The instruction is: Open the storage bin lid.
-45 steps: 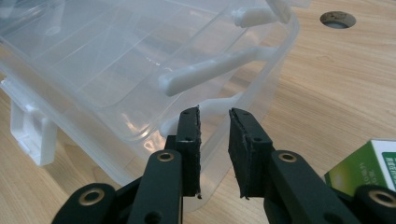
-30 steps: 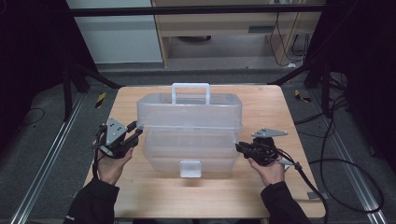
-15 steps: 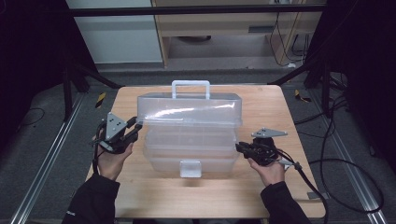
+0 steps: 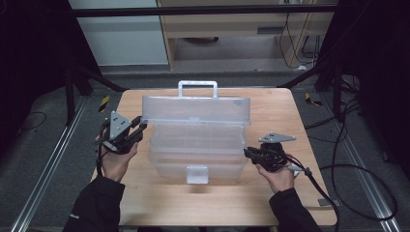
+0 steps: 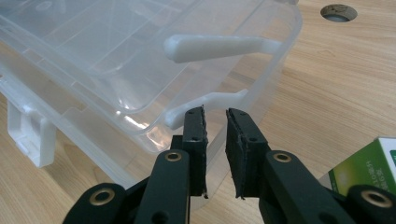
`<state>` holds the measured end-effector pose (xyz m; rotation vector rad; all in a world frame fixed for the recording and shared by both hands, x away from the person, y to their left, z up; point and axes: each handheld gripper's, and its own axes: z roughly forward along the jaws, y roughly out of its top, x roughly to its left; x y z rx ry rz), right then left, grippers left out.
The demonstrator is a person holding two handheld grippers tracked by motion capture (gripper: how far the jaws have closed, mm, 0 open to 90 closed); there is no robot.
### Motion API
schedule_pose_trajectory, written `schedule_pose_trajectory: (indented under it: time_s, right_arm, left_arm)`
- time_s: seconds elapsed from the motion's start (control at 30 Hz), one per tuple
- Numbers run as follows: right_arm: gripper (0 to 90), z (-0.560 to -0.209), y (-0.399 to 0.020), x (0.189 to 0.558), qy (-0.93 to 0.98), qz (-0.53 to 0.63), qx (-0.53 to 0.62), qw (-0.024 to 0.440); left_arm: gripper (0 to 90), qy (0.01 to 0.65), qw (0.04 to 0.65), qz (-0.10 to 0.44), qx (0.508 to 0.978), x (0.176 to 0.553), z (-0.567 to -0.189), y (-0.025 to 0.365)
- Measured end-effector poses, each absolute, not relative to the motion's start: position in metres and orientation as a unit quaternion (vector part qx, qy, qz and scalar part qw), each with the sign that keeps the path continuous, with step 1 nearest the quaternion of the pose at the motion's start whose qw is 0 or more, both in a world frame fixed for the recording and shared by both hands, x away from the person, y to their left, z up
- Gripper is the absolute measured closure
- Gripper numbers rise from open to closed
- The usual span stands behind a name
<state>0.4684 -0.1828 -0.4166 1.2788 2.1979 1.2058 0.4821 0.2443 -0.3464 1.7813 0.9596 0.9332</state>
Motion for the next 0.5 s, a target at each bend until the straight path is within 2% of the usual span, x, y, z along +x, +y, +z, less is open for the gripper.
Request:
schedule_pose_trajectory:
  time_s: [0.5]
  right_arm:
    - [77.8, -0.416, -0.183, 0.469, 0.77, 0.423, 0.45, 0.159]
  left_arm:
    - [75.2, 0.394, 0.434, 0.383, 0.714, 0.493, -0.337, 0.241]
